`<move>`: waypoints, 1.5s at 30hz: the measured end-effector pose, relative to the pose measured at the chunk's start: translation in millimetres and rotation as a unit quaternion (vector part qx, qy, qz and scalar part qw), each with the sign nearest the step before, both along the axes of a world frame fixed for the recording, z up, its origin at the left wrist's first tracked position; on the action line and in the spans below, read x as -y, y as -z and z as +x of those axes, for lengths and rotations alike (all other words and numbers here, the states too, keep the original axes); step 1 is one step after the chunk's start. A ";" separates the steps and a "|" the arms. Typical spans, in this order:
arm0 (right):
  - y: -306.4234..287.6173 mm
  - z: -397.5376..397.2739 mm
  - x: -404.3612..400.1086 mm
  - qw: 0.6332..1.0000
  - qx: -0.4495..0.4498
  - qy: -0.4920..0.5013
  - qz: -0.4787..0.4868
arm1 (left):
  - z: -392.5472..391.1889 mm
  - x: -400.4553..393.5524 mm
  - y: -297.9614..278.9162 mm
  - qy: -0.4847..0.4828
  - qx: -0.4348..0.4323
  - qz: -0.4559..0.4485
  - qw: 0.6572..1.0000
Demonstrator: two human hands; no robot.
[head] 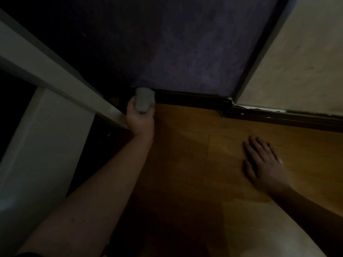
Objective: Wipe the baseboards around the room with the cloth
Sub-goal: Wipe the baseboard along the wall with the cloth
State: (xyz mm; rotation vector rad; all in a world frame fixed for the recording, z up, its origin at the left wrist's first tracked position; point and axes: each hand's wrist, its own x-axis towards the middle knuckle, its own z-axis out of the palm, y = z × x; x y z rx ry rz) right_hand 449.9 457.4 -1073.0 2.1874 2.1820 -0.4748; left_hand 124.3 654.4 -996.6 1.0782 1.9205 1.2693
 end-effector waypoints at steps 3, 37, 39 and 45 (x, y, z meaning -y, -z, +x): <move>-1.0 -1.1 -0.8 1.000 0.004 -0.006 -0.011 | -11.7 -18.8 -4.1 -0.073 0.031 -0.012 0.997; -35.5 -8.7 -11.0 0.873 -0.388 0.278 0.096 | 172.6 109.3 -14.0 0.373 -0.100 -0.015 0.922; -55.3 -13.6 -6.2 0.787 -0.472 0.373 0.140 | 182.8 116.3 -11.4 0.387 -0.099 -0.016 0.917; -88.9 -10.0 15.9 0.667 -0.587 0.433 0.156 | 215.5 129.0 -3.3 0.470 -0.136 0.007 0.872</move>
